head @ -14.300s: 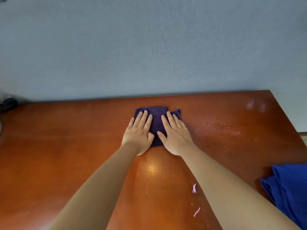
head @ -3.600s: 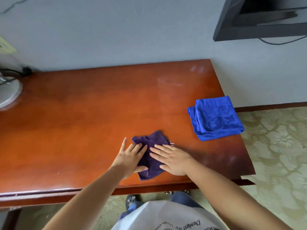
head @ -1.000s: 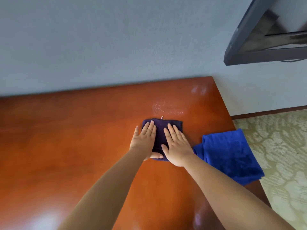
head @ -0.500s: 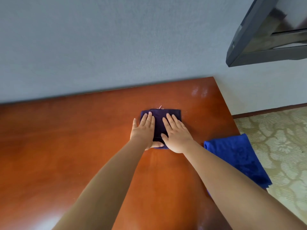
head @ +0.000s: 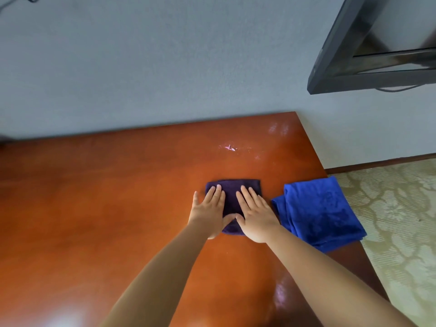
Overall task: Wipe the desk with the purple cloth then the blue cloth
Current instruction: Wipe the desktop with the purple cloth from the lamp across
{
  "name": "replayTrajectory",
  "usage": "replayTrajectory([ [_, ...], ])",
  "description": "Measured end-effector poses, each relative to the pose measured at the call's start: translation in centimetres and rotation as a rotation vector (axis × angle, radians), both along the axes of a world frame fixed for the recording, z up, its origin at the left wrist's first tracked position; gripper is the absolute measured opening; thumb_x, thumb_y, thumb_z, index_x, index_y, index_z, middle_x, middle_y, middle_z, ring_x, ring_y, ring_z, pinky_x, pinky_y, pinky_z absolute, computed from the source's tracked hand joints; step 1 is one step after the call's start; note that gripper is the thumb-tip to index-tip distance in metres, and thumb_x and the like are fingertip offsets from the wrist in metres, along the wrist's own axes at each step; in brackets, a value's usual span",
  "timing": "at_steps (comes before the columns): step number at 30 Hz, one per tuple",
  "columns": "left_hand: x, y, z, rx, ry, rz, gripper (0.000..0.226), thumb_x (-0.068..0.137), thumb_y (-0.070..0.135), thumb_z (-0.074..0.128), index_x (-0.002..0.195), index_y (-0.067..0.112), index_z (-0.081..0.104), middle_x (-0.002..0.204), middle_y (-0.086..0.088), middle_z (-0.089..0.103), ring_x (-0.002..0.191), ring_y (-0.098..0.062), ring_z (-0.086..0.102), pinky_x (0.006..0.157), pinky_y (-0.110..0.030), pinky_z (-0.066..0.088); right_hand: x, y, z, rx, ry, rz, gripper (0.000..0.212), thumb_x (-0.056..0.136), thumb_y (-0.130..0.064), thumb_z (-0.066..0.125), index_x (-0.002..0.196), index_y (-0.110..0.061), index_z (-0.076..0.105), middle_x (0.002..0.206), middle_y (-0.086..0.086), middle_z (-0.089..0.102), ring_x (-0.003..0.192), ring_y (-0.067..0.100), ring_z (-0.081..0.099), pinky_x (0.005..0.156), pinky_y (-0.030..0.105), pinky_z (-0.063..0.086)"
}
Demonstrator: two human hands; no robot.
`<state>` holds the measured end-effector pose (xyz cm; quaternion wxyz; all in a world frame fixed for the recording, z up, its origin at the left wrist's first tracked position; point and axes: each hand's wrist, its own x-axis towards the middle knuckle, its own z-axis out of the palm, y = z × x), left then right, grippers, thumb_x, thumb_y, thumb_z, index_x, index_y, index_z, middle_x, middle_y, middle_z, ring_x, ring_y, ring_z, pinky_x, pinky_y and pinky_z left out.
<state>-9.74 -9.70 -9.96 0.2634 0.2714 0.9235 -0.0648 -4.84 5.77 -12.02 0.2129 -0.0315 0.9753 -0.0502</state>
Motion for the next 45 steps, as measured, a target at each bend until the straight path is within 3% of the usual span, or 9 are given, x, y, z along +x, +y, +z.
replayTrajectory([
  [3, 0.0, -0.3, 0.0, 0.039, -0.016, 0.016, 0.060, 0.103, 0.044, 0.009, 0.152, 0.015, -0.011, 0.159, 0.001, -0.021, 0.146, -0.013, -0.019, 0.118, -0.052, -0.005, 0.1, 0.2, -0.3, -0.015, 0.003, 0.007, 0.087, 0.075, -0.057, -0.020, 0.151, -0.015, -0.016, 0.158, 0.003, -0.023, 0.146, 0.020, -0.018, 0.119, 0.037, -0.005],
  [5, -0.1, -0.4, -0.4, 0.016, 0.027, -0.019, 0.057, 0.104, 0.039, 0.008, 0.151, 0.015, -0.015, 0.158, 0.000, -0.023, 0.145, -0.014, -0.021, 0.118, -0.052, -0.008, 0.0, 0.5, -0.6, -0.016, 0.004, 0.016, 0.090, 0.068, -0.055, -0.025, 0.149, -0.017, -0.020, 0.157, 0.001, -0.027, 0.145, 0.018, -0.021, 0.119, 0.036, -0.008],
  [9, -1.5, -0.2, -1.0, -0.005, 0.063, -0.024, 0.057, 0.104, 0.039, 0.005, 0.149, 0.015, -0.020, 0.157, 0.001, -0.027, 0.144, -0.014, -0.024, 0.118, -0.052, -0.007, -2.0, 1.4, -0.8, -0.028, 0.018, 0.039, 0.088, 0.068, -0.055, -0.026, 0.149, -0.019, -0.021, 0.151, -0.003, -0.034, 0.144, 0.016, -0.024, 0.118, 0.035, -0.011],
  [20, -9.1, 2.9, -2.3, 0.000, 0.166, 0.045, 0.055, 0.101, 0.040, 0.001, 0.140, 0.015, -0.029, 0.156, -0.002, -0.028, 0.144, -0.016, -0.026, 0.117, -0.054, -0.009, -10.5, 3.8, -1.4, -0.059, 0.089, 0.040, 0.084, 0.073, -0.054, -0.024, 0.150, -0.021, -0.017, 0.152, -0.003, -0.031, 0.145, 0.016, -0.022, 0.118, 0.034, -0.013],
  [25, -12.0, 4.2, -2.4, -0.019, 0.205, 0.063, 0.055, 0.101, 0.040, 0.000, 0.140, 0.014, -0.027, 0.157, -0.002, -0.025, 0.145, -0.018, -0.023, 0.116, -0.056, -0.008, -13.8, 4.7, -1.2, -0.036, 0.065, 0.019, 0.061, 0.101, -0.048, 0.008, 0.151, -0.021, -0.015, 0.157, -0.002, -0.026, 0.144, 0.014, -0.024, 0.119, 0.035, -0.012],
  [33, -11.1, 4.5, -1.0, -0.092, 0.199, 0.023, 0.058, 0.101, 0.040, 0.002, 0.149, 0.013, -0.017, 0.159, -0.004, -0.020, 0.146, -0.023, -0.018, 0.115, -0.059, -0.008, -12.6, 4.4, -0.7, -0.029, 0.038, 0.003, 0.062, 0.103, -0.046, 0.010, 0.151, -0.019, -0.017, 0.157, 0.000, -0.026, 0.145, 0.017, -0.023, 0.118, 0.036, -0.012],
  [35, -9.6, 4.2, -0.8, -0.108, 0.192, 0.011, 0.058, 0.102, 0.040, 0.003, 0.150, 0.013, -0.016, 0.159, -0.003, -0.019, 0.147, -0.024, -0.017, 0.113, -0.062, -0.008, -10.8, 4.0, -0.8, -0.035, 0.046, 0.005, 0.062, 0.100, -0.048, 0.004, 0.149, -0.019, -0.019, 0.156, 0.000, -0.028, 0.145, 0.018, -0.023, 0.116, 0.035, -0.014],
  [38, -7.5, 3.5, -0.9, -0.082, 0.163, 0.018, 0.058, 0.102, 0.039, 0.005, 0.150, 0.015, -0.016, 0.159, -0.001, -0.020, 0.146, -0.024, -0.019, 0.112, -0.064, -0.008, -8.4, 3.4, -1.0, -0.051, 0.052, 0.010, 0.073, 0.076, -0.053, -0.023, 0.141, -0.020, -0.027, 0.153, -0.001, -0.031, 0.145, 0.018, -0.023, 0.113, 0.034, -0.017],
  [45, -7.3, 3.4, -2.3, 0.021, 0.167, 0.100, 0.059, 0.101, 0.039, 0.004, 0.148, 0.017, -0.022, 0.157, 0.002, -0.027, 0.144, -0.022, -0.026, 0.113, -0.062, -0.007, -9.2, 3.7, -1.4, -0.075, 0.079, 0.005, 0.075, 0.071, -0.055, -0.024, 0.139, -0.023, -0.028, 0.154, -0.003, -0.030, 0.145, 0.016, -0.023, 0.114, 0.034, -0.017],
])
